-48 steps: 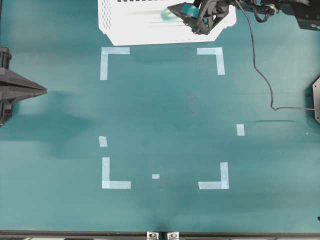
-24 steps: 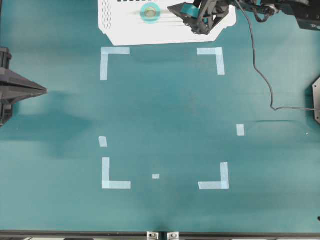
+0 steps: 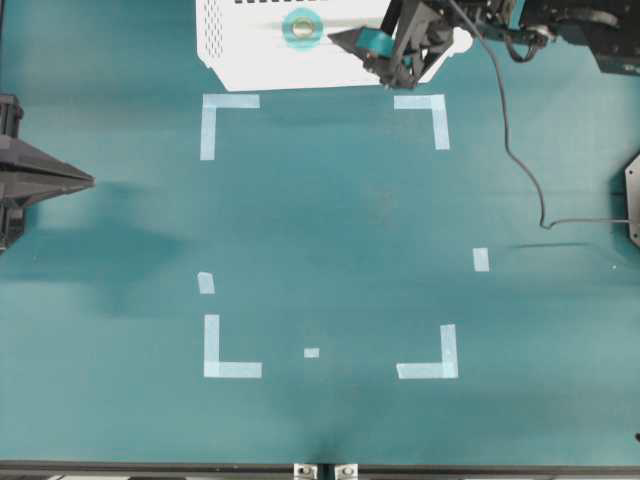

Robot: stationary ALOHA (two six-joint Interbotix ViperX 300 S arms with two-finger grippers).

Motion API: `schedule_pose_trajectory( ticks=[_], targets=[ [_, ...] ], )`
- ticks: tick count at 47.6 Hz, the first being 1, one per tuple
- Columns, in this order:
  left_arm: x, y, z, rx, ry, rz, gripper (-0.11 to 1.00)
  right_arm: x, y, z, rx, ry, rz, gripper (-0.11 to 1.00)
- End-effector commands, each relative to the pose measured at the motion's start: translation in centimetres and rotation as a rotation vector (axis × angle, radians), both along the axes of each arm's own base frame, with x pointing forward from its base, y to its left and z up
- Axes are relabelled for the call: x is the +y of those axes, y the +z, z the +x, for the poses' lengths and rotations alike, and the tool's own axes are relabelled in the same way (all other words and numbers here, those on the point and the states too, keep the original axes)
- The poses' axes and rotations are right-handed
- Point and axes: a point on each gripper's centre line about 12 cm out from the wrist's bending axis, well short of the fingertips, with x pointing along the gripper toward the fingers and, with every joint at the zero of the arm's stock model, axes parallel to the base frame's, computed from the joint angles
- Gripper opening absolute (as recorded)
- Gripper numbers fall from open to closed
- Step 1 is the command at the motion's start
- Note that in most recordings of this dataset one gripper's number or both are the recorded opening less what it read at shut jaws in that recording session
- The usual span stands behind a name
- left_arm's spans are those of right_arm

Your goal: Put the tape in the middle into the white basket.

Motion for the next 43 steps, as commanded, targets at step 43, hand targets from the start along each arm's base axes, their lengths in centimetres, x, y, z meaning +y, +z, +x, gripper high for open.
schedule_pose_trajectory(
  ticks=[43],
  targets=[
    [0.0, 0.4, 0.1, -0.008, 0.002, -0.003, -0.11, 9.9, 0.4, -0.6, -0.018, 0.246, -0.01, 0.99]
  ],
)
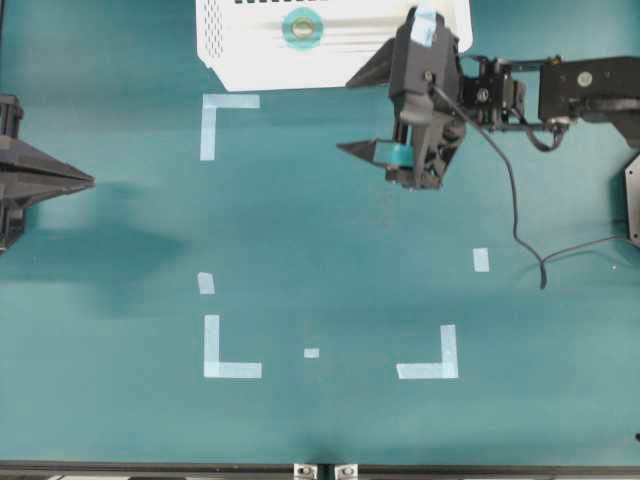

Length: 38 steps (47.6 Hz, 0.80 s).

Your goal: Put the tape in the middle into the white basket.

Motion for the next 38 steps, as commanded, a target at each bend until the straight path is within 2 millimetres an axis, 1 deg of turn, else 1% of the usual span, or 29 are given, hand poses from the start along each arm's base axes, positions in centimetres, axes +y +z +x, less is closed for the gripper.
schedule_pose_trajectory(
  ticks=[1, 26, 30, 38],
  targets=[
    [0.0, 0.4, 0.1, -0.008, 0.002, -0.002, -0.11, 0.8, 1.4, 0.1, -0.042, 0.025, -0.008, 0.99],
    [0.0, 0.4, 0.1, -0.008, 0.001, -0.003, -0.11, 5.5, 0.3, -0.3, -0.017, 0.148, -0.004, 0.99],
    [0.0, 0.5, 0.1, -0.009, 0.002, -0.002, -0.11, 5.9, 0.1, -0.4, -0.012, 0.159, -0.004, 0.99],
    [0.0, 0.4, 0.1, -0.008, 0.002, -0.003, -0.11, 6.0, -0.1, -0.5, -0.006, 0.162, -0.003, 0.99]
  ],
)
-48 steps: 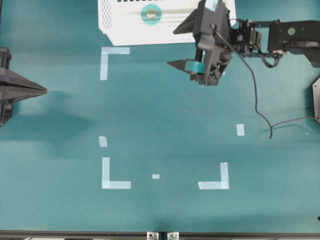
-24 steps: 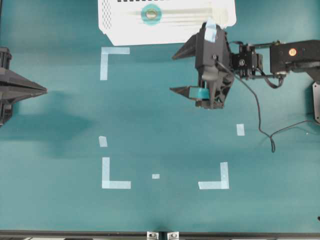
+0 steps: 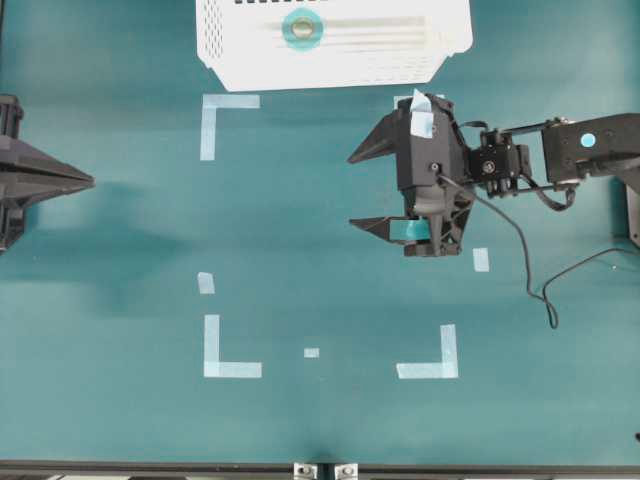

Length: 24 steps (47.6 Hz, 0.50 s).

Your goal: Put the tape in the middle into the white basket.

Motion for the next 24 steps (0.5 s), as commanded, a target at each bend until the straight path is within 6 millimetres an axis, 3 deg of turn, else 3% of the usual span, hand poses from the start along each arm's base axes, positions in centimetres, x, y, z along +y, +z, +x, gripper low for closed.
schedule_pose_trajectory(
  ticks=[1, 11, 24],
  targets=[
    [0.0, 0.5, 0.1, -0.009, 0.002, -0.003, -0.11, 0.1, 1.4, 0.1, -0.046, 0.007, -0.002, 0.99],
    [0.0, 0.5, 0.1, -0.009, 0.002, -0.003, -0.11, 0.1, 2.3, -0.3, -0.067, 0.007, -0.002, 0.99],
    [0.0, 0.5, 0.1, -0.009, 0.001, -0.003, -0.11, 0.1, 3.2, -2.3, -0.1, 0.007, 0.0, 0.99]
  ],
)
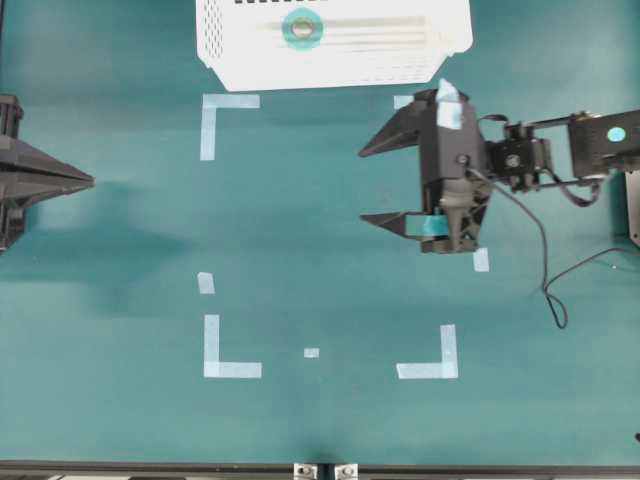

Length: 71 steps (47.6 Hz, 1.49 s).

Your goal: Put the tape in the middle into the white basket.

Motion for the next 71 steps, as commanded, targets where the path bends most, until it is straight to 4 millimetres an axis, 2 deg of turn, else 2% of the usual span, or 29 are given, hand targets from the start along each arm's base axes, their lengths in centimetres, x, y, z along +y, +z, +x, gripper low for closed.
schedule_pose_trajectory(
  ticks=[1, 42, 55, 71],
  targets=[
    [0.0, 0.5, 0.1, -0.011, 0.001, -0.003, -0.11, 0.2, 1.6, -0.5, -0.054, 0.009, -0.002, 0.99],
    [0.0, 0.4, 0.1, -0.009, 0.001, -0.003, -0.11, 0.0, 3.1, -8.9, -0.199, 0.013, 0.007, 0.99],
    [0.0, 0.4, 0.1, -0.006, 0.003, -0.005, -0.11, -0.2, 4.1, -12.3, -0.284, 0.007, 0.011, 0.99],
    [0.1, 0.4, 0.1, -0.008, 0.005, -0.003, -0.11, -0.3, 4.0, -15.6, -0.345, -0.002, 0.017, 0.99]
  ],
)
